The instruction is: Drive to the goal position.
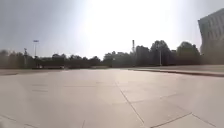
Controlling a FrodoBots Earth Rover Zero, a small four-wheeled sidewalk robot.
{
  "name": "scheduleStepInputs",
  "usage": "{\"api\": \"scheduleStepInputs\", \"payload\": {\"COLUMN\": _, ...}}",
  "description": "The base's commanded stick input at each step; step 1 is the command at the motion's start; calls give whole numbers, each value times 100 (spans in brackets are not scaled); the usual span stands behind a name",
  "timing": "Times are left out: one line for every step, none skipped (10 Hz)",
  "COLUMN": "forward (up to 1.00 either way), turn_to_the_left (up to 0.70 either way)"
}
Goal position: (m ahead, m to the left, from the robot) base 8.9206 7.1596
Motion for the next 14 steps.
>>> {"api": "scheduleStepInputs", "payload": {"forward": 70, "turn_to_the_left": 0}}
{"api": "scheduleStepInputs", "payload": {"forward": 70, "turn_to_the_left": 0}}
{"api": "scheduleStepInputs", "payload": {"forward": 70, "turn_to_the_left": 0}}
{"api": "scheduleStepInputs", "payload": {"forward": 70, "turn_to_the_left": 0}}
{"api": "scheduleStepInputs", "payload": {"forward": 70, "turn_to_the_left": 0}}
{"api": "scheduleStepInputs", "payload": {"forward": 70, "turn_to_the_left": 0}}
{"api": "scheduleStepInputs", "payload": {"forward": 70, "turn_to_the_left": 0}}
{"api": "scheduleStepInputs", "payload": {"forward": 70, "turn_to_the_left": 0}}
{"api": "scheduleStepInputs", "payload": {"forward": 70, "turn_to_the_left": 0}}
{"api": "scheduleStepInputs", "payload": {"forward": 70, "turn_to_the_left": 0}}
{"api": "scheduleStepInputs", "payload": {"forward": 70, "turn_to_the_left": 0}}
{"api": "scheduleStepInputs", "payload": {"forward": 70, "turn_to_the_left": 0}}
{"api": "scheduleStepInputs", "payload": {"forward": 70, "turn_to_the_left": 0}}
{"api": "scheduleStepInputs", "payload": {"forward": 70, "turn_to_the_left": 0}}
